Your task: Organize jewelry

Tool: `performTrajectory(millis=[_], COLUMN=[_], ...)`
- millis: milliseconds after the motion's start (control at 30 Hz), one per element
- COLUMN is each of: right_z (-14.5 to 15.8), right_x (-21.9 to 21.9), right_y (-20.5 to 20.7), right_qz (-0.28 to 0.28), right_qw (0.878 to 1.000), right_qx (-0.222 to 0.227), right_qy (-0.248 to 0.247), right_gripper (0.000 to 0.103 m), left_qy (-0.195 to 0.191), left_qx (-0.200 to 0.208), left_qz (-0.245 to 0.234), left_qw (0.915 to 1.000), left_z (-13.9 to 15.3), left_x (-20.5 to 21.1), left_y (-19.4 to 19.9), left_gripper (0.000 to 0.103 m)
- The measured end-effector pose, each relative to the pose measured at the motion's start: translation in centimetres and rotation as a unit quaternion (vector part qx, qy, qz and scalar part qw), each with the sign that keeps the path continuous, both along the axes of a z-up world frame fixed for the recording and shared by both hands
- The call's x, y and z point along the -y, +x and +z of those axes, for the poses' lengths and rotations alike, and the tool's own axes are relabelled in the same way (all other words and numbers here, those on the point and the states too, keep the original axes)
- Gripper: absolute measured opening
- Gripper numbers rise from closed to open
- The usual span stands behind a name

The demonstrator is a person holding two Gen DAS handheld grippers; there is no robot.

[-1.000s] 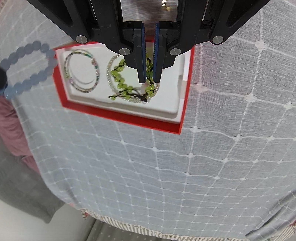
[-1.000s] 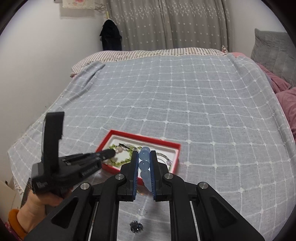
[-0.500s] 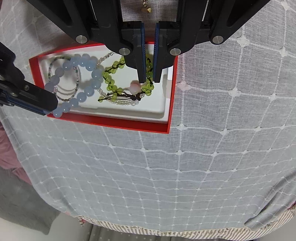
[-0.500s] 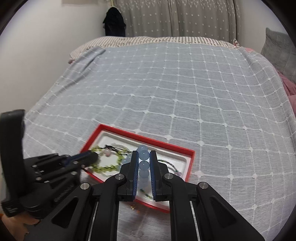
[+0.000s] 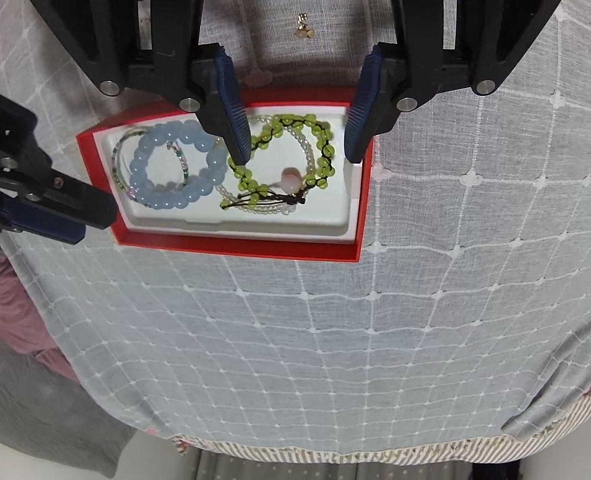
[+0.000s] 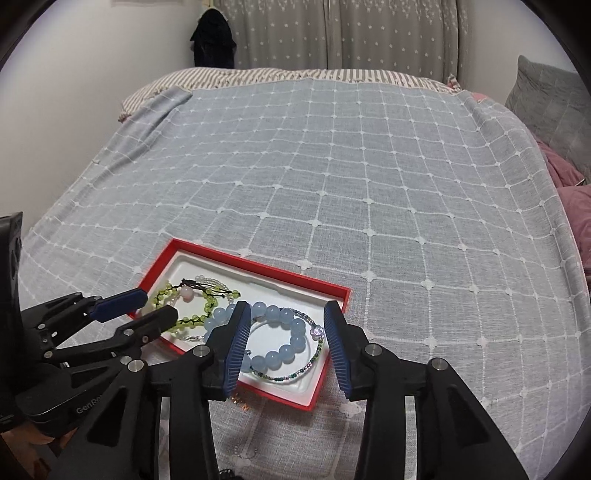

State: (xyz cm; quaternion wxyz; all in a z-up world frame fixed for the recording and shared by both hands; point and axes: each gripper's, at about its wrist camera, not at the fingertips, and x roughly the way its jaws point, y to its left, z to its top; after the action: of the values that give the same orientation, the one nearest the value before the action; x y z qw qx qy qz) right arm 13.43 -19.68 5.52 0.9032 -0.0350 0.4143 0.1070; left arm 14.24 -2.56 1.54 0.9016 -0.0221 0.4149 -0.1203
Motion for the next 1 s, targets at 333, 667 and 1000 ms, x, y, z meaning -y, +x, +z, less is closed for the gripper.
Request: performTrajectory(millis=[333, 667, 1000], right_z=[1.3, 0.2, -3.2], right_x=[1.7, 2.4, 2.2], right_y=[-4.1, -7.3, -10.8], right_qz=[-0.015, -0.016, 0.01], right_qw=[1.0, 0.999, 0.996], right_qx=[-0.007, -0.034, -0.07], right_qy=[0.004, -0.017, -0.053], right_gripper=[0.055, 0.066, 0.076], left_qy=[0.014, 0.029, 0.072], left_qx=[-0.001, -0.024, -0.061], left_qz=[-0.003, 0.004, -0.015], left_qw=[0.9999, 0.9993, 0.9955], left_z=[1.0, 0.0, -2.1], left_x=[-0.9, -2.5, -2.7], left_y=[-3.3, -6.3, -9.2], left_gripper=[0.074, 0.095, 0.099])
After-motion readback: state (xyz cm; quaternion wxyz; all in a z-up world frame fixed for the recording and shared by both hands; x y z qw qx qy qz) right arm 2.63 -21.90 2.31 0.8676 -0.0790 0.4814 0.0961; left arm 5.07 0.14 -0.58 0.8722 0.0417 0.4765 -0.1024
